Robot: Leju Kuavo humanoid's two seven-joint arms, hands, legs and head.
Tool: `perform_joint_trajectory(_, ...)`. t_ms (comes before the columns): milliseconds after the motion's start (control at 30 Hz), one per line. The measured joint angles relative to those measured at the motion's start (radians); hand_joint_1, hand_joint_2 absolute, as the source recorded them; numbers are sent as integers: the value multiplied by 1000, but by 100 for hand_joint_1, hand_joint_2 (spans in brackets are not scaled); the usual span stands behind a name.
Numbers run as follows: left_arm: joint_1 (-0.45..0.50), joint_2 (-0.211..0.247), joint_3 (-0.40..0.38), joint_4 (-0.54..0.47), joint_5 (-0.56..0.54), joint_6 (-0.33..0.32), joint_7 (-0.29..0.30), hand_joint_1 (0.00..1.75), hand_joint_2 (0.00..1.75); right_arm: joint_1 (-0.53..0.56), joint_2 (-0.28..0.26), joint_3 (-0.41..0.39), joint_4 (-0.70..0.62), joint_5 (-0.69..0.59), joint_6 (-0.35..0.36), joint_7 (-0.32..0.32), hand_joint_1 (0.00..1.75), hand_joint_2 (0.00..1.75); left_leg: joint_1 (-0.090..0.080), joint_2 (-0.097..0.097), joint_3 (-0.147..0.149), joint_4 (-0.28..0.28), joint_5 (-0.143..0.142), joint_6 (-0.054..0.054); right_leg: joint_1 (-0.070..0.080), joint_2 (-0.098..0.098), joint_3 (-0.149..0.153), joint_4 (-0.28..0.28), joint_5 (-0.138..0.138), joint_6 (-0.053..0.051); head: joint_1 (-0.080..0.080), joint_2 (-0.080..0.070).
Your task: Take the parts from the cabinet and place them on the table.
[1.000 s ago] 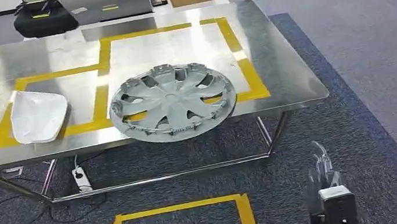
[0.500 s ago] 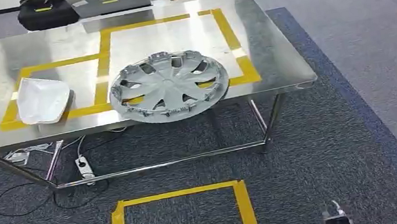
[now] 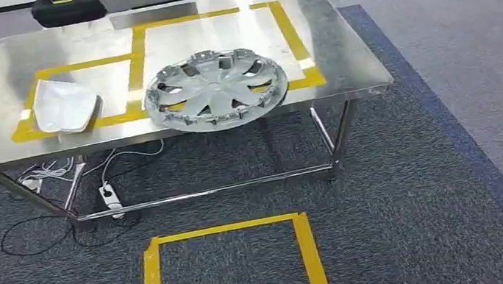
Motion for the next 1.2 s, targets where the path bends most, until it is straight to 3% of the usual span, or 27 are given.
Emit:
perform_joint_trajectory(33,0,-2,0,0,-2,0,3,0,0,-4,-3,-5,24,3,19,27,0,0,10,5,-9,-9,17,7,-3,4,-9,8,-9,4,-5,0)
perform_joint_trajectory(67,-1,-1,0,0,-3,0,6,0,0,-8,-4,-8,38,9,29,45,0,0,9,7,-26,-9,29,13,-2,10,-24,31,-61,10,-2,0)
perform_joint_trajectory(133,-1,-3,0,0,-12,0,8,0,0,-11,-7,-9,64,26,30,86,0,0,8,7,-60,-6,55,18,-5,12,-62,168,-196,18,8,0)
perform_joint_trajectory(167,0,-3,0,0,-14,-1,10,0,0,-15,-7,-9,74,29,29,103,0,0,7,10,-77,-6,68,18,-5,12,-74,241,-234,21,8,0)
perform_joint_trajectory(200,-1,-3,0,0,-19,-3,13,0,0,-20,-8,-9,82,30,29,119,0,0,7,13,-94,-3,81,17,-5,12,-78,296,-239,24,10,0)
perform_joint_trajectory(233,-1,-3,0,0,-21,-4,16,0,0,-24,-9,-10,90,30,29,137,0,0,7,15,-114,0,94,16,-6,12,-65,315,-210,25,11,0)
perform_joint_trajectory(267,-1,-3,0,0,-26,-5,19,0,0,-26,-9,-10,96,31,30,149,0,0,7,16,-132,5,106,13,-7,12,-36,299,-164,26,10,0)
perform_joint_trajectory(300,-2,-3,0,0,-33,-5,24,0,0,-29,-10,-11,99,30,35,159,0,0,7,16,-152,11,118,10,-9,12,17,243,-119,26,11,0)
perform_joint_trajectory(333,-3,-4,0,0,-39,-4,30,0,0,-33,-10,-12,102,29,42,167,0,0,8,16,-168,18,127,6,-10,12,82,162,-104,24,11,0)
perform_joint_trajectory(400,-7,-5,-1,0,-47,0,37,0,0,-46,-11,-13,104,27,48,177,0,0,2,15,-188,38,140,-4,-9,14,227,-46,-167,16,14,0)
perform_joint_trajectory(433,-7,-5,-2,0,-52,0,38,0,0,-50,-12,-13,106,27,48,185,0,0,2,17,-190,38,152,-11,-8,15,217,-54,-182,4,10,0)
perform_joint_trajectory(500,-11,-5,-2,0,-54,-3,33,0,0,-53,-13,-14,109,38,49,195,0,0,7,16,-193,31,170,-25,-2,14,204,-47,-173,-13,9,0)
perform_joint_trajectory(533,-10,-4,-2,0,-53,-10,28,0,0,-52,-13,-14,112,49,53,203,0,0,10,15,-196,33,172,-32,-7,9,196,-50,-159,-28,11,0)
perform_joint_trajectory(567,-8,-4,-2,0,-52,-16,26,0,0,-53,-14,-13,113,60,56,206,0,0,13,12,-204,52,130,-38,-6,2,189,-50,-152,-34,8,0)
perform_joint_trajectory(633,-8,-3,-2,0,-60,-21,23,0,0,-53,-14,-10,114,85,59,221,0,0,15,10,-235,178,6,-50,-5,-4,170,-49,-134,-42,1,0)
perform_joint_trajectory(667,-8,-3,-3,0,-64,-22,23,0,0,-53,-14,-7,115,95,61,226,0,0,16,10,-254,261,-39,-54,-4,-10,159,-48,-126,-43,2,0)
perform_joint_trajectory(700,-8,-2,-3,0,-66,-23,23,0,0,-53,-14,-1,117,107,61,232,0,0,17,10,-264,326,-56,-57,-2,-17,148,-46,-119,-42,1,0)
perform_joint_trajectory(733,-8,-1,-3,0,-69,-24,23,0,0,-53,-15,7,119,121,60,239,0,0,17,10,-255,344,-46,-56,-2,-25,137,-43,-114,-41,1,0)
perform_joint_trajectory(767,-8,0,-3,0,-71,-24,24,0,0,-53,-16,15,120,140,58,247,0,0,17,10,-225,319,-21,-54,-1,-32,129,-38,-110,-39,2,0)
perform_joint_trajectory(833,-7,2,-3,0,-74,-24,32,0,0,-55,-17,39,121,188,55,267,0,0,15,20,-110,154,34,-43,1,-50,121,-31,-109,-38,1,0)
perform_joint_trajectory(867,-9,4,-4,0,-75,-24,35,0,0,-57,-17,56,122,212,53,278,0,0,11,49,-44,52,43,-32,3,-60,126,-28,-109,-37,2,0)
perform_joint_trajectory(900,-13,5,-4,0,-79,-24,39,0,0,-57,-17,70,125,229,51,289,0,0,1,75,-26,11,28,-21,8,-71,115,-26,-108,-31,1,0)
perform_joint_trajectory(933,-14,5,-4,0,-83,-24,42,0,0,-59,-17,88,128,251,47,304,0,0,-1,69,-35,19,41,-13,6,-78,118,-27,-103,-24,6,0)
perform_joint_trajectory(1033,-12,9,-4,0,-84,-24,53,0,0,-68,-17,129,129,283,41,325,0,0,0,46,-47,2,50,6,8,-102,130,-29,-96,-10,-1,0)
perform_joint_trajectory(1100,-12,9,-4,0,-84,-24,54,0,0,-69,-17,149,129,294,37,327,0,0,7,30,-57,-5,68,19,2,-21,84,42,-159,0,6,0)
perform_joint_trajectory(1133,-14,9,-4,0,-84,-24,54,0,0,-68,-17,158,130,296,38,327,0,0,7,21,-67,-4,72,21,-1,-1,47,121,-199,4,6,0)
perform_joint_trajectory(1200,-13,8,-4,0,-84,-24,54,0,0,-68,-17,170,132,302,42,327,0,0,6,2,-81,-1,79,21,-3,11,-28,277,-255,11,6,0)
